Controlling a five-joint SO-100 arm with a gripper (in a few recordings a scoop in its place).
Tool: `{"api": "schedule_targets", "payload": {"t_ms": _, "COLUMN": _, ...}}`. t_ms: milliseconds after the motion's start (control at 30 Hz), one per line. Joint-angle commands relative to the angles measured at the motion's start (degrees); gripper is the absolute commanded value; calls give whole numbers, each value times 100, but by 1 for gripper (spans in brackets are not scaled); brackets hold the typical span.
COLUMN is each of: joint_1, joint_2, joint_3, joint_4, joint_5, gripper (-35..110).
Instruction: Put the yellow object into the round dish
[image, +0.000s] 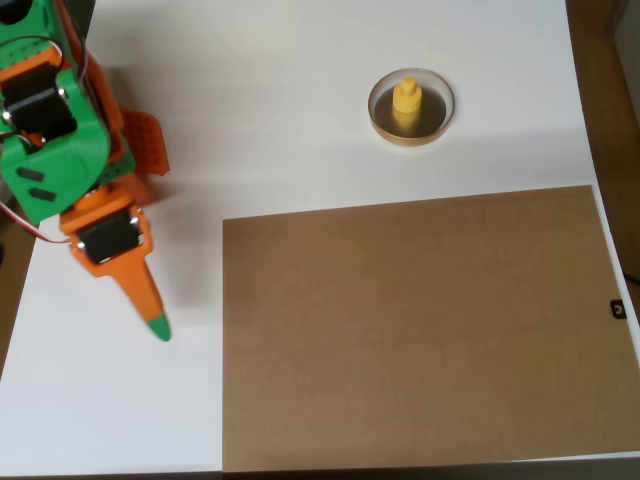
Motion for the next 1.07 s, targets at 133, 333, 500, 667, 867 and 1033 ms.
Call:
{"api": "schedule_targets", "payload": {"t_ms": 133, "joint_1": 686, "joint_2": 176, "joint_3": 18, "joint_4": -176, "joint_5": 343, "gripper": 15}}
{"api": "schedule_targets", "payload": {"t_ms": 333, "joint_1": 554, "joint_2": 176, "joint_3": 0, "joint_4": -123, "joint_5": 193, "gripper": 12}}
{"api": "schedule_targets", "payload": {"t_ms": 500, "joint_1": 387, "joint_2": 167, "joint_3": -9, "joint_4": -70, "joint_5": 18, "gripper": 9}}
{"api": "schedule_targets", "payload": {"t_ms": 667, "joint_1": 281, "joint_2": 167, "joint_3": -26, "joint_4": -9, "joint_5": -79, "gripper": 9}}
{"api": "schedule_targets", "payload": {"t_ms": 867, "joint_1": 255, "joint_2": 167, "joint_3": -26, "joint_4": -9, "joint_5": -167, "gripper": 3}}
{"api": "schedule_targets", "payload": {"t_ms": 1033, "joint_1": 255, "joint_2": 167, "joint_3": -26, "joint_4": -9, "joint_5": -176, "gripper": 6}}
